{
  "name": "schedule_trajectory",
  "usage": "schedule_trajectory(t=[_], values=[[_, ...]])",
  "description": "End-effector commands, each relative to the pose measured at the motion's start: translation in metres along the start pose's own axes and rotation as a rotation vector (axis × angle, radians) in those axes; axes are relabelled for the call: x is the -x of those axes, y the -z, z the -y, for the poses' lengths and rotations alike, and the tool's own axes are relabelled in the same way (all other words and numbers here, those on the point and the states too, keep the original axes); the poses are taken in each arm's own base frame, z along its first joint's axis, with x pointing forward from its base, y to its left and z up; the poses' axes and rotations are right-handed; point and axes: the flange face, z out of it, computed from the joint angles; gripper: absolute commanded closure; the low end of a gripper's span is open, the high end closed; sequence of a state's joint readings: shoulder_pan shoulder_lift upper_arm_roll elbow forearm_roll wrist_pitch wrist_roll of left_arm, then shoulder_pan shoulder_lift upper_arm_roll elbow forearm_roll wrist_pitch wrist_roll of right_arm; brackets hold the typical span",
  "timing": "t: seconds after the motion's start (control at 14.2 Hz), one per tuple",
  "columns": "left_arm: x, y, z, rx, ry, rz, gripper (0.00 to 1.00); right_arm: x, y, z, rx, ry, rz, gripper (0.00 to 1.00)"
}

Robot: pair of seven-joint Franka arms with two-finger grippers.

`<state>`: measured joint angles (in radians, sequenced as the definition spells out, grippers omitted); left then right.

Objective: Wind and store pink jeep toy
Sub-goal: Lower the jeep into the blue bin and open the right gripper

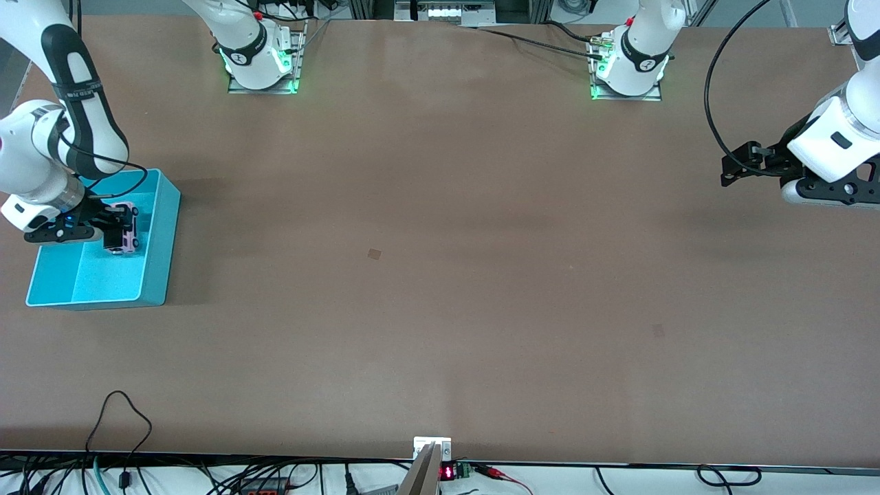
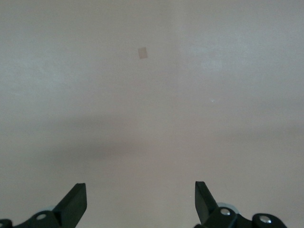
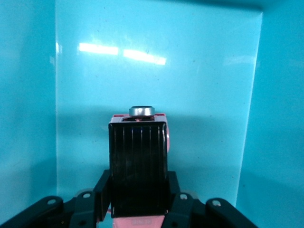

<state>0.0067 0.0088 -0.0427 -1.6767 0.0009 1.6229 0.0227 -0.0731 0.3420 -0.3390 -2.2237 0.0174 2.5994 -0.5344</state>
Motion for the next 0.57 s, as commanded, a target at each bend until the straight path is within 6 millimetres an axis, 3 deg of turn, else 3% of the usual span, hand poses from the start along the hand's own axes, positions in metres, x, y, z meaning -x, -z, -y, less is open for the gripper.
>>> schedule_trajectory(t=[0.0,0.07,0.21,0.35,0.49], values=[[0.005,0.006,-0.001,0.013,0.002,0.002,0.00,0.002,-0.007,-0.004,-0.003,-0.011,0.002,0.79],[0.005,0.006,-0.001,0.013,0.002,0.002,0.00,0.002,-0.012,-0.004,-0.004,-0.011,0.011,0.68],[0.005,0.006,-0.001,0.013,0.002,0.002,0.00,0.002,-0.013,-0.003,-0.003,-0.008,0.013,0.31],[0.004,0.005,-0.001,0.013,0.002,0.003,0.00,-0.002,-0.009,-0.004,0.001,-0.007,0.004,0.00],[0.005,0.006,-0.001,0.013,0.002,0.002,0.00,-0.018,0.011,-0.006,0.015,0.003,-0.032,0.00]])
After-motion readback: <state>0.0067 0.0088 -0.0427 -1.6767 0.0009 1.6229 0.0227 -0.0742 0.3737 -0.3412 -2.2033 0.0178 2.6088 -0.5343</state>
